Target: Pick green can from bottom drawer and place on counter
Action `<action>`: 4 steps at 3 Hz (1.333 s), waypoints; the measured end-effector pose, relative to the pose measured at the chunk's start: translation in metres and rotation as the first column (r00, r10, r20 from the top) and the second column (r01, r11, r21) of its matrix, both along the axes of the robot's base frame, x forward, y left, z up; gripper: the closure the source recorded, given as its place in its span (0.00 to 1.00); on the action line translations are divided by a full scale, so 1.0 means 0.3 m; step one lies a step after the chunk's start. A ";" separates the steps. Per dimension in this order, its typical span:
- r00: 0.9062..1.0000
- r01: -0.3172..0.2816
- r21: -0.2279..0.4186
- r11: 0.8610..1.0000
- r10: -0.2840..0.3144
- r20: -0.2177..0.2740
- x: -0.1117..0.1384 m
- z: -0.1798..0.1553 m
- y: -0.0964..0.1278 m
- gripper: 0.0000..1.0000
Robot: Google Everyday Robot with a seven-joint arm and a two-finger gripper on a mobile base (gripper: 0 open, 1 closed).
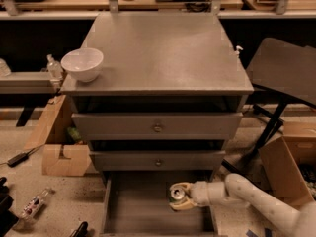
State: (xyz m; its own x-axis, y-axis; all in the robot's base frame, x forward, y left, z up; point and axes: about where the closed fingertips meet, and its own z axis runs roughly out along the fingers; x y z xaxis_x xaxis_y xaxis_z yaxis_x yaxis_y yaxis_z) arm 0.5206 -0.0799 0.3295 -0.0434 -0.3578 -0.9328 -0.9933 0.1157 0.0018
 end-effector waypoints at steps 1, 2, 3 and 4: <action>0.998 -0.029 0.092 0.995 0.035 -0.061 -0.172 0.360 -0.112 1.00; 0.997 0.024 0.157 0.987 -0.012 -0.075 -0.183 0.907 -0.294 1.00; 0.996 0.089 0.185 0.979 -0.083 -0.041 -0.104 1.248 -0.384 1.00; 0.986 0.165 0.199 0.966 -0.164 -0.022 -0.021 1.520 -0.399 1.00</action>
Offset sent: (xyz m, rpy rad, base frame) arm -0.0541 -0.1470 0.4232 0.1475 0.0472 -0.0409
